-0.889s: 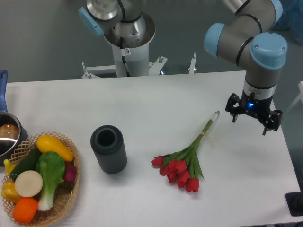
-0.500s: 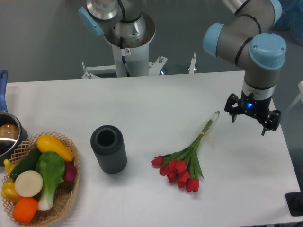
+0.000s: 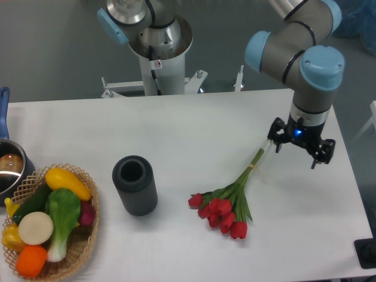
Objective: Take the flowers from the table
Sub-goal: 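Move the open gripper over the green tulip stems and lower it, then close the gripper around the tulip stems near the blooms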
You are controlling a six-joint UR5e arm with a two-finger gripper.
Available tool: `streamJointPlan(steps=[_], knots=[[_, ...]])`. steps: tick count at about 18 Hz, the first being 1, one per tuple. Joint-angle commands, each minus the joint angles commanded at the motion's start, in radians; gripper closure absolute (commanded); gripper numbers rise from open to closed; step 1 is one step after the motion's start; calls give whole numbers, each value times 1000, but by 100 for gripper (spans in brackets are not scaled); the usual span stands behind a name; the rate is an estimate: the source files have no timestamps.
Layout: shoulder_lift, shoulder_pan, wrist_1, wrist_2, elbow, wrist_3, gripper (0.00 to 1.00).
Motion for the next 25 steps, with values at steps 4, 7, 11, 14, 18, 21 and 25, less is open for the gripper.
streamJointPlan(steps=[4,7,11,14,18,21,25], knots=[[6,-20,11,-5,-20,3,0],[2,-44,11,-3,-20,2,0],[-5,-67,9,-5,-29,2,0],[-6,-69,9,-3,-42,2,0],[-47,-98,20,-3,-39,-34,0],[-95,-133,57,-3,-32,-75,0],[-126,-158,60,-3,-46,-92,0]])
